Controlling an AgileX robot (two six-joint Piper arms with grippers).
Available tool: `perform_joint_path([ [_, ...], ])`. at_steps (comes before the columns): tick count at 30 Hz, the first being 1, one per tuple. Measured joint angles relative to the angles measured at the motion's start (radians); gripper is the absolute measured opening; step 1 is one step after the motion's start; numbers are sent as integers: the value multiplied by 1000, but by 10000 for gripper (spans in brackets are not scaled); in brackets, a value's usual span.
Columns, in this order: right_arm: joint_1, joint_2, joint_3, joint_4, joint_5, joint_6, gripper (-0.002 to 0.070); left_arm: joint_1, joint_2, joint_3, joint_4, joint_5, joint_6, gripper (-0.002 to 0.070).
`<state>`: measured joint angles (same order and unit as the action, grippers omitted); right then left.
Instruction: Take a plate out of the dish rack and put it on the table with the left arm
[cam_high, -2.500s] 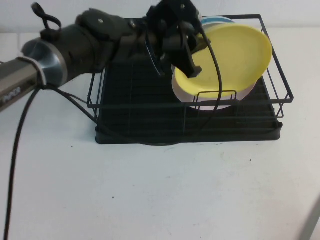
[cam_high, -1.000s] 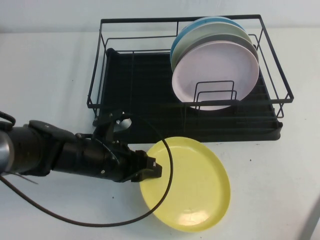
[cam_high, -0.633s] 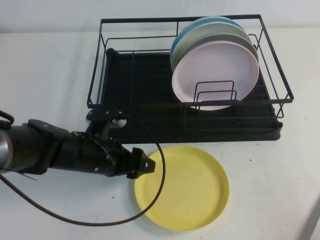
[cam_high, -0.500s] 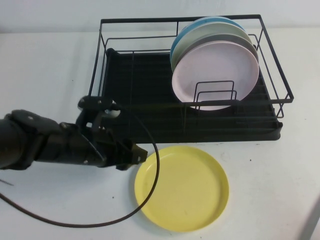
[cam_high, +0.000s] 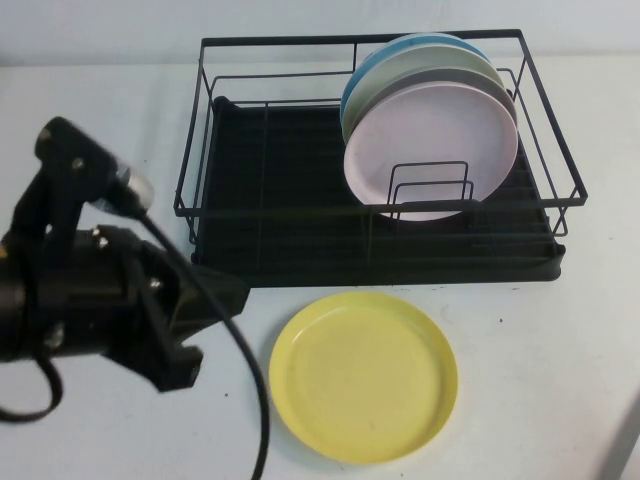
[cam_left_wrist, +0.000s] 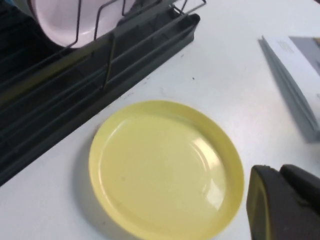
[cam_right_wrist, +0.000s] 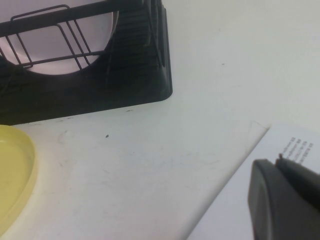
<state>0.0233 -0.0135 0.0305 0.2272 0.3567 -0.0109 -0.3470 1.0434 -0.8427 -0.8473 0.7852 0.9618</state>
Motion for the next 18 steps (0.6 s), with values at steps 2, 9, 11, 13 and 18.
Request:
perform_joint_path([
  [2, 0, 0, 0, 0, 0, 0, -18, 0, -55, 0, 80, 41, -20, 0],
  [9, 0, 0, 0, 0, 0, 0, -18, 0, -241, 0, 544, 335, -553, 0],
  [11, 0, 0, 0, 0, 0, 0, -18, 0, -292, 0, 651, 419, -741, 0],
  [13, 0, 0, 0, 0, 0, 0, -18, 0, -336, 7, 724, 443, -826, 0],
  [18, 0, 0, 0, 9, 0, 0, -18, 0, -489, 120, 847, 218, -883, 0],
])
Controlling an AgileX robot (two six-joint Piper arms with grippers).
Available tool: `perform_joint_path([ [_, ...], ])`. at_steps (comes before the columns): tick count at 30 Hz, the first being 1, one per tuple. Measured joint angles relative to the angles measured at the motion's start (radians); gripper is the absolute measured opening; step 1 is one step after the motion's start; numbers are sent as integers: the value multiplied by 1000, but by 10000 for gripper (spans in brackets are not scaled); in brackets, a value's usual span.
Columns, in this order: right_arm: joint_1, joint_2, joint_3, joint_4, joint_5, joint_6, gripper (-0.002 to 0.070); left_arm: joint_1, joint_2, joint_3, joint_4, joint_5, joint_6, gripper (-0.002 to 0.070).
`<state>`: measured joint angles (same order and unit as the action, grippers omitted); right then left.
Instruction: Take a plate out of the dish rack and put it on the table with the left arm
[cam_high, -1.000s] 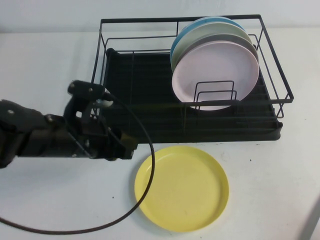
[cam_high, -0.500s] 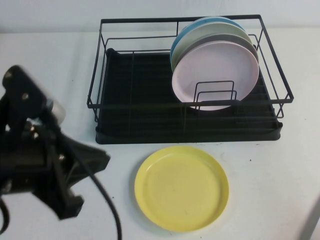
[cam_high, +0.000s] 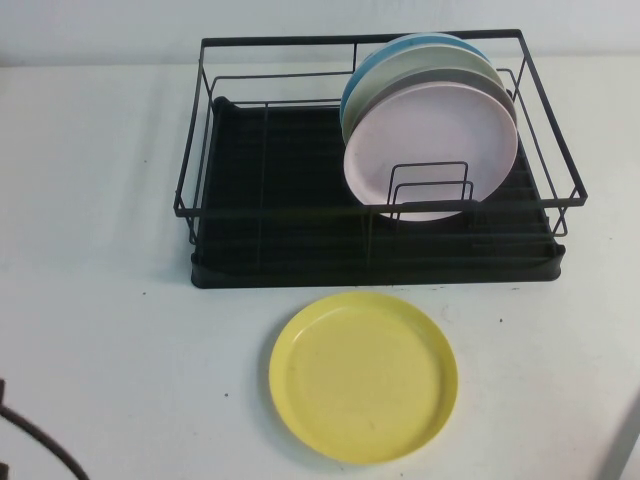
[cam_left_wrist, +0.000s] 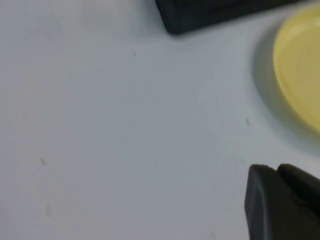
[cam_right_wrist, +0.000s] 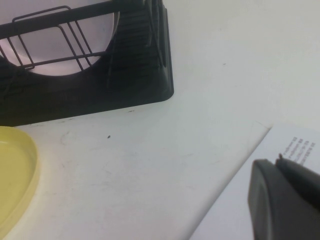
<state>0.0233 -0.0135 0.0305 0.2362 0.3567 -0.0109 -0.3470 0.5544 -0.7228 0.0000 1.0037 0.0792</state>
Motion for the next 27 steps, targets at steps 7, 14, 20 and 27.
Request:
perform_joint_path([
  [7, 0, 0, 0, 10, 0, 0, -18, 34, -277, 320, 141, -593, 65, -1],
  [14, 0, 0, 0, 16, 0, 0, -18, 133, -463, 552, 78, -828, 204, -1],
  [20, 0, 0, 0, 18, 0, 0, -18, 204, -559, 695, 41, -840, 216, -1],
  [27, 0, 0, 0, 22, 0, 0, -18, 239, -563, 746, -46, -762, 200, -1],
])
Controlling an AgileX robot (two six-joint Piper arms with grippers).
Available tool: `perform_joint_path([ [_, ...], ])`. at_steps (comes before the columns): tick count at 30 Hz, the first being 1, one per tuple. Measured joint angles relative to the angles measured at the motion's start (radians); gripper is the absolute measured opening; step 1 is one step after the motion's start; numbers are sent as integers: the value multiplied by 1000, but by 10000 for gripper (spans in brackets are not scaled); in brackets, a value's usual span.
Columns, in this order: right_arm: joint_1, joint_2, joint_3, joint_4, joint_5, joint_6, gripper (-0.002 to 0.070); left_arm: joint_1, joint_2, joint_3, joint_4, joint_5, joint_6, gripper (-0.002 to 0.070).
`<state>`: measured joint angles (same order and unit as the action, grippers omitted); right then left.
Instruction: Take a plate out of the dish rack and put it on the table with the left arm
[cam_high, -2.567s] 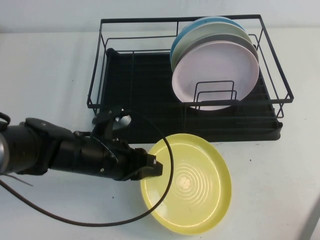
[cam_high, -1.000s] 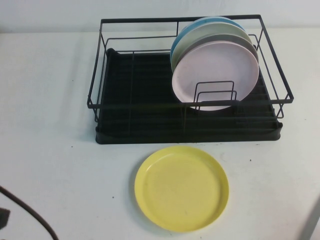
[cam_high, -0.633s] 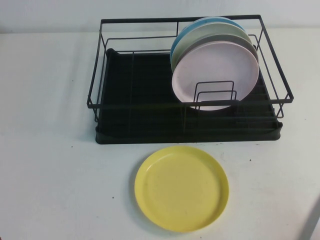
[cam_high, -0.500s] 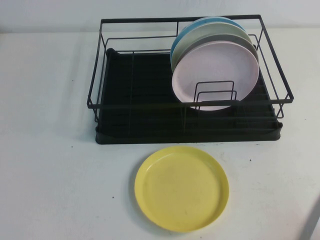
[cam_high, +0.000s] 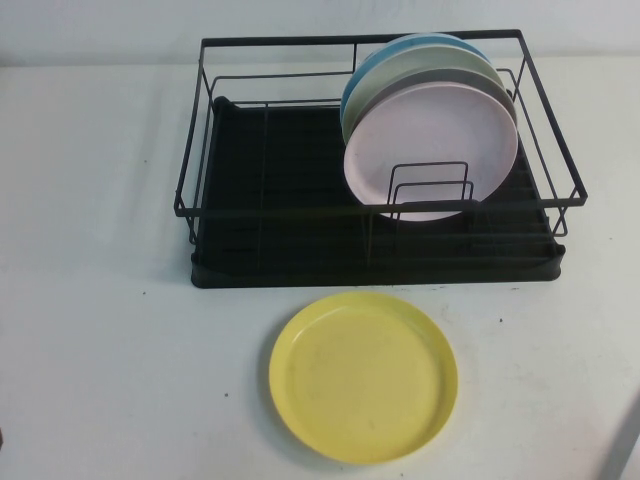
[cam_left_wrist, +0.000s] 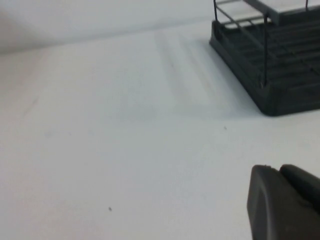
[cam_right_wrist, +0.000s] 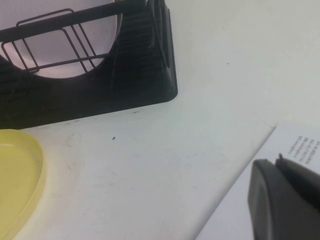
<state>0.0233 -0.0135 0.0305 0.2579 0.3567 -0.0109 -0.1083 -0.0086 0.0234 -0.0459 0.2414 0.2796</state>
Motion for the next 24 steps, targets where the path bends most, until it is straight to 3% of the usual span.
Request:
perform_joint_path([
  [5, 0, 0, 0, 0, 1, 0, -18, 0, 0, 0, -31, 100, -5, -1],
  [24, 0, 0, 0, 4, 1, 0, -18, 0, 0, 0, -36, 104, -7, -1],
])
